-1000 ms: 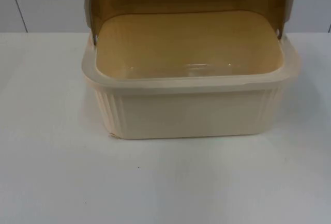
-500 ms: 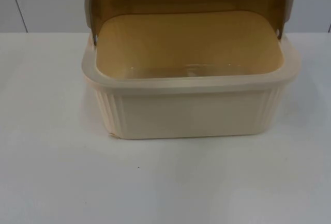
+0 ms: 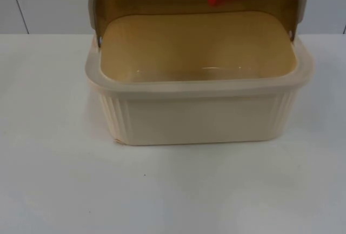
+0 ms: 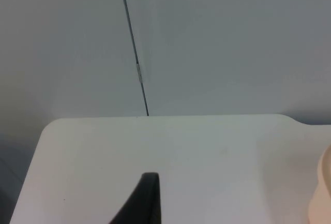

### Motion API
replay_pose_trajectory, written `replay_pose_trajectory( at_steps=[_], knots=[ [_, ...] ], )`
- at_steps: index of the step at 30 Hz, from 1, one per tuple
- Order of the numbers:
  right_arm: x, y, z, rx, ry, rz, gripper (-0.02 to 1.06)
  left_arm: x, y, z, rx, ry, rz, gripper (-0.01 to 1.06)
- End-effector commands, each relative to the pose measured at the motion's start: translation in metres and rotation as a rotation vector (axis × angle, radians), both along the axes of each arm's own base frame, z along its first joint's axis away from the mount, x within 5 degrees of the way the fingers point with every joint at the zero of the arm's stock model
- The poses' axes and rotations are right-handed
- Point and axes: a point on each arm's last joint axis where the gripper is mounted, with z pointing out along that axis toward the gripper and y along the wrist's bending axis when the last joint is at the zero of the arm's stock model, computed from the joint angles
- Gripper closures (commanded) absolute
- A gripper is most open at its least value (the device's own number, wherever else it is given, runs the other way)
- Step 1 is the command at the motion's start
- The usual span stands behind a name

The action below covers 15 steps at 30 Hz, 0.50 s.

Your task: Open the box lid with the left hand, place the block into the box with the right hand, then close the box lid with the left hand.

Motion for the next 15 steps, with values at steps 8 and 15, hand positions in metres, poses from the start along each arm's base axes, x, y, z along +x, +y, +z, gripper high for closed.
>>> replay_pose_trajectory(
  at_steps=[8, 15],
  knots=[
    [0.020, -0.006, -0.052, 0.057, 0.001, -0.028, 1.05, -0.002, 0.000, 0.001, -0.004, -0.008, 0.002, 0.00],
    [0.042, -0.001, -0.093, 0.025, 0.001, -0.018, 1.05, -0.002, 0.000, -0.001, -0.004, -0.004, 0.002, 0.00]
  ],
)
